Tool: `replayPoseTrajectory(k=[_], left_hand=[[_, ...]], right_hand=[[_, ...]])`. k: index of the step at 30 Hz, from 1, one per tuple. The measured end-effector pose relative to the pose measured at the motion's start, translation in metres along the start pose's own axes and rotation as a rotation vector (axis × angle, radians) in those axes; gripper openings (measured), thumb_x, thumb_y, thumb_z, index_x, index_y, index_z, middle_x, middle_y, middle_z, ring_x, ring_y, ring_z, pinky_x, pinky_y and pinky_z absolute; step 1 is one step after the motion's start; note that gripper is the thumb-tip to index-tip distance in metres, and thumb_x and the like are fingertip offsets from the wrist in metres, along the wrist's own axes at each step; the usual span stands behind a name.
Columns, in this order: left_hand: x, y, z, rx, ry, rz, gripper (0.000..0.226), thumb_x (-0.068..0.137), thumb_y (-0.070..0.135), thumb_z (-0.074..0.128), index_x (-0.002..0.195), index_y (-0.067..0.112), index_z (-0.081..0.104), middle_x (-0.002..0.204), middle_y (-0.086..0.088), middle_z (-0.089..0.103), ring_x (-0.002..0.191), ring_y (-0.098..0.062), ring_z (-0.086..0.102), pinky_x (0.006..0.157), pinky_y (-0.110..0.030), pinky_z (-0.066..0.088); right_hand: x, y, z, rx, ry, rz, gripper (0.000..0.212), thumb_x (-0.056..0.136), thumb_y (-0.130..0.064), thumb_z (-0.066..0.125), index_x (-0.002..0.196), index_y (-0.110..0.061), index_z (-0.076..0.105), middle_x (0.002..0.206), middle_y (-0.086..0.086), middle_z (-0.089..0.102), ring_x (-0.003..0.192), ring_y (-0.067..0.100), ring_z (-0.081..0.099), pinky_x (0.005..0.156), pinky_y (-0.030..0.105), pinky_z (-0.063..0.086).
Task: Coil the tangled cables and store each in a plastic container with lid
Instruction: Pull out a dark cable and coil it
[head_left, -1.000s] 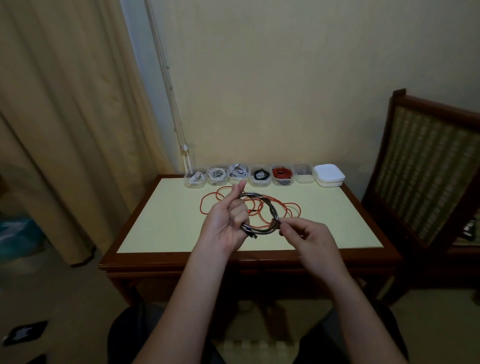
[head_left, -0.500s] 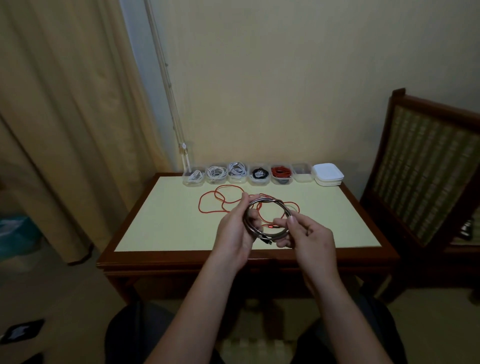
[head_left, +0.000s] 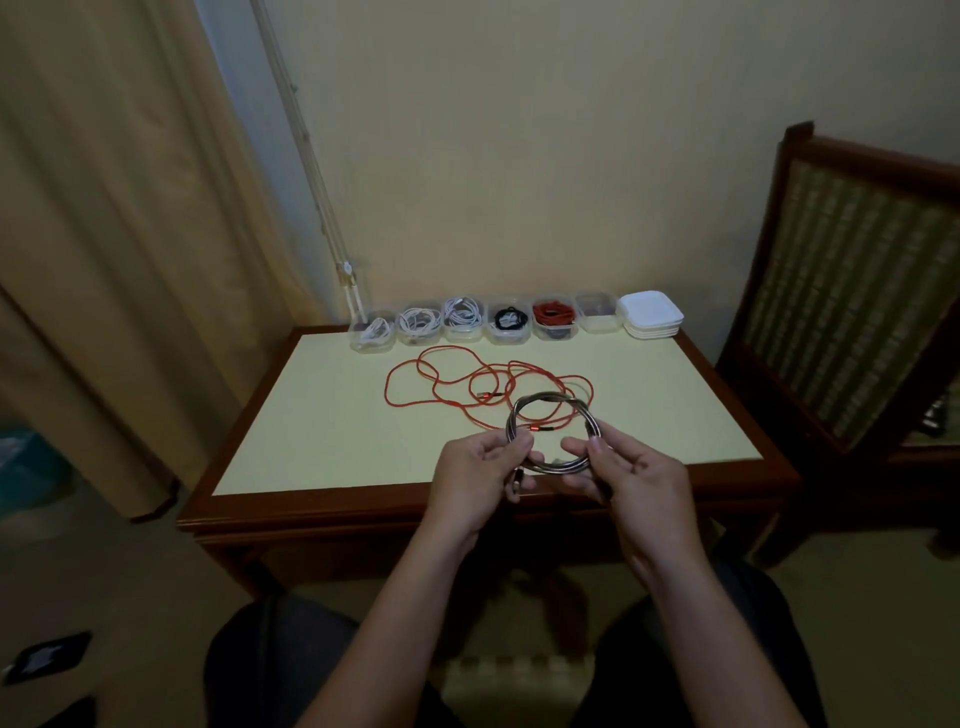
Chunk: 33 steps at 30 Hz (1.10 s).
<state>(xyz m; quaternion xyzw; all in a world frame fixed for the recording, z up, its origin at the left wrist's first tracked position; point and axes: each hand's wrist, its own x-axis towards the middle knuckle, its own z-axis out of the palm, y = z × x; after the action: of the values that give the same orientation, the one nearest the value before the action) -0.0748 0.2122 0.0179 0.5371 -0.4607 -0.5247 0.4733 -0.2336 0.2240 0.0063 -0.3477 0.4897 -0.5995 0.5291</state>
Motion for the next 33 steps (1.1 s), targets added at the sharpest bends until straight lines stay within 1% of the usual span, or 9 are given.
replayPoseTrajectory(k=[3,6,10,12,15,19,22,25,33], left_hand=[[0.01,-0.021,0.004,0.033,0.018,-0.042,0.02,0.096,0.029,0.066,0.095,0.011,0.075,0.085,-0.005,0.077,0.065,-0.011,0.066,0.06,-0.023,0.051],[0.028,-0.04,0.008,0.056,0.022,-0.092,0.028,0.098,0.037,0.061,0.098,0.013,0.075,0.082,-0.004,0.077,0.07,-0.01,0.07,0.065,-0.021,0.055],[0.08,-0.059,0.007,0.173,0.075,-0.125,0.04,0.098,0.053,0.052,0.108,0.02,0.073,0.097,0.007,0.077,0.086,-0.006,0.072,0.075,-0.024,0.058],[0.108,-0.071,0.004,0.363,0.124,-0.092,0.046,0.097,0.059,0.05,0.117,0.023,0.069,0.113,0.01,0.072,0.099,-0.006,0.066,0.083,-0.025,0.051],[0.149,-0.092,0.002,0.589,0.173,-0.082,0.063,0.095,0.061,0.053,0.143,0.02,0.052,0.142,0.001,0.057,0.128,-0.017,0.053,0.101,-0.033,0.044],[0.198,-0.121,-0.008,0.931,0.164,-0.053,0.088,0.091,0.069,0.051,0.158,0.018,0.025,0.164,-0.004,0.027,0.152,-0.029,0.02,0.118,-0.05,0.028],[0.228,-0.144,-0.023,1.185,0.131,0.045,0.101,0.087,0.081,0.034,0.159,0.013,0.016,0.168,-0.007,0.01,0.154,-0.033,0.003,0.119,-0.056,0.019],[0.246,-0.166,-0.031,1.311,0.139,0.157,0.103,0.086,0.085,0.018,0.159,0.012,0.016,0.168,-0.009,0.009,0.155,-0.033,0.003,0.12,-0.056,0.019],[0.296,-0.173,-0.035,1.27,0.118,0.279,0.106,0.083,0.088,0.015,0.161,0.017,0.001,0.169,-0.005,0.0,0.155,-0.026,-0.005,0.125,-0.046,0.004]], right_hand=[[0.01,0.016,-0.005,-0.021,0.038,0.055,0.035,0.098,-0.007,0.062,0.133,-0.004,0.062,0.095,0.005,0.079,0.086,0.026,0.077,0.082,0.035,0.062],[0.03,0.029,-0.01,0.005,0.092,0.107,0.035,0.095,-0.005,0.066,0.13,-0.001,0.063,0.092,0.008,0.079,0.085,0.025,0.077,0.076,0.03,0.063],[0.072,0.043,-0.013,0.007,0.16,0.15,0.031,0.093,0.0,0.067,0.125,0.004,0.065,0.089,0.012,0.078,0.083,0.024,0.077,0.071,0.026,0.063],[0.091,0.047,-0.015,-0.011,0.153,0.167,0.031,0.091,0.002,0.068,0.122,0.005,0.066,0.09,0.013,0.078,0.081,0.022,0.077,0.069,0.023,0.062],[0.116,0.048,-0.017,-0.064,0.133,0.184,0.032,0.088,0.003,0.072,0.12,0.002,0.067,0.096,0.015,0.077,0.082,0.022,0.076,0.068,0.024,0.062],[0.154,0.051,-0.023,-0.128,0.14,0.191,0.026,0.089,0.003,0.071,0.115,0.001,0.068,0.091,0.017,0.077,0.075,0.02,0.076,0.067,0.027,0.063],[0.184,0.051,-0.027,-0.145,0.16,0.18,0.021,0.092,0.004,0.066,0.113,0.0,0.067,0.087,0.016,0.077,0.074,0.022,0.076,0.066,0.03,0.063],[0.217,0.054,-0.03,-0.176,0.159,0.177,0.017,0.093,0.003,0.065,0.11,0.0,0.067,0.085,0.015,0.078,0.075,0.025,0.076,0.065,0.03,0.063],[0.321,0.067,-0.036,-0.306,0.195,0.143,0.018,0.094,0.002,0.064,0.111,0.002,0.068,0.094,0.02,0.076,0.074,0.024,0.072,0.057,0.03,0.06]])
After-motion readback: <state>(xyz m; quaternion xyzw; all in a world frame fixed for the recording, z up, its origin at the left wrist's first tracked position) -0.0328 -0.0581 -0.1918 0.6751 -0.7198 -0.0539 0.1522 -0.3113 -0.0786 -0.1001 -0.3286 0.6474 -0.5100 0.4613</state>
